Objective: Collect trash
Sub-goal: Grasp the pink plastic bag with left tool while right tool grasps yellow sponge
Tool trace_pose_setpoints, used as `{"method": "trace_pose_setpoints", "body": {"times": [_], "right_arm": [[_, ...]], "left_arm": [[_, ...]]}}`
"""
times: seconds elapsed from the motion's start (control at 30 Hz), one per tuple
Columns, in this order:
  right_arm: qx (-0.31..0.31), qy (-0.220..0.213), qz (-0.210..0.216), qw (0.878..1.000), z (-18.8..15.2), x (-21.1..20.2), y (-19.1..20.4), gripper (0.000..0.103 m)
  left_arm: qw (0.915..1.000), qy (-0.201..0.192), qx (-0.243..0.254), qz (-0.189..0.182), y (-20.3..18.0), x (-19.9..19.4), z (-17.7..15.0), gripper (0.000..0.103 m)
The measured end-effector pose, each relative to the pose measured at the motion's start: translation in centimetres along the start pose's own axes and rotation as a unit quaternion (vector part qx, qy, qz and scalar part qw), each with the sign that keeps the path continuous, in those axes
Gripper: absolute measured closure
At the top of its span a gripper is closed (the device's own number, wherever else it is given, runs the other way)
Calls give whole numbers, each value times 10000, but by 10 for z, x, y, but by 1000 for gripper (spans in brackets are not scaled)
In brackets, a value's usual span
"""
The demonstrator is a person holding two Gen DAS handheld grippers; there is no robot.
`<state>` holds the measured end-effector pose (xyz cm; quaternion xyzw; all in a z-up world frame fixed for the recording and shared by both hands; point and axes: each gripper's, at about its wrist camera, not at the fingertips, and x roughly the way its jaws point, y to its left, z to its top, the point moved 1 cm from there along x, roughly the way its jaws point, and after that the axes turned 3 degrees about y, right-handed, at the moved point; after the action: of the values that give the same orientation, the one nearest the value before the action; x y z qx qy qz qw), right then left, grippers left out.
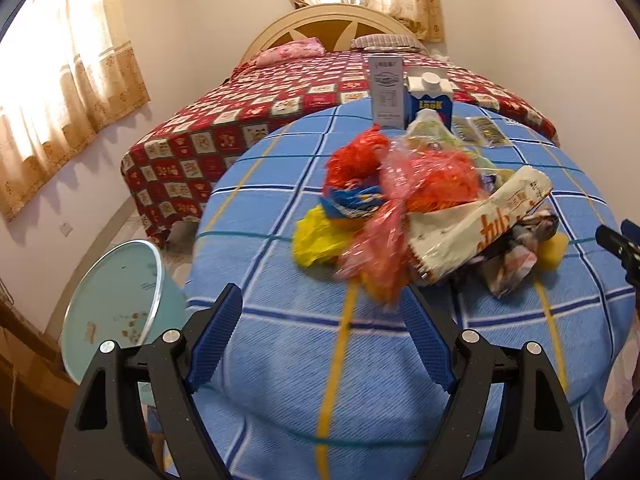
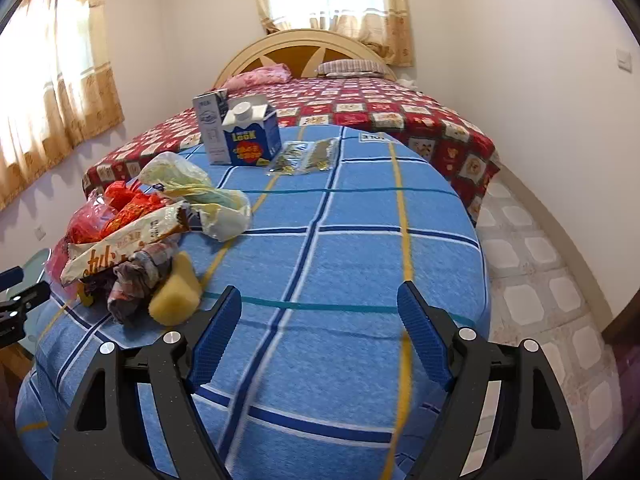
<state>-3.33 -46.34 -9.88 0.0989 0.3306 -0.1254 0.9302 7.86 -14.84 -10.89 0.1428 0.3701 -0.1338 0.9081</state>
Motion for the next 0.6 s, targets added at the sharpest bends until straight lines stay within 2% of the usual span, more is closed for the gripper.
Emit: {"method": "trace_pose_setpoints", "body": {"times": [0.03, 0.1, 0.13, 0.17, 0.27, 0.4, 0.6], "right_arm": [[12, -1, 20, 10000, -2, 0, 0, 24], [5, 16, 116, 9999, -4, 2, 4, 24], [-15, 21, 159, 9999, -5, 2, 6, 24], [-59, 26, 215, 9997, -6, 2, 10, 24], [-139, 22, 360, 9993, -6, 1, 20, 24], [-220, 42, 479, 9986, -5, 3, 33, 24], [-511, 140, 723, 9960, -1, 8, 59, 25]], "left_arm": [[10000, 12, -1, -47, -3, 3, 1, 25], [9999, 72, 30, -125, -8, 10, 4, 37], [9997, 109, 46, -194, -10, 13, 4, 61], [9993, 190, 69, -301, -11, 17, 6, 77], [9991, 145, 93, -380, -8, 14, 8, 90], [9994, -23, 148, -317, 3, -4, 10, 90], [9998, -180, 92, 5, 36, -28, 8, 90]]}}
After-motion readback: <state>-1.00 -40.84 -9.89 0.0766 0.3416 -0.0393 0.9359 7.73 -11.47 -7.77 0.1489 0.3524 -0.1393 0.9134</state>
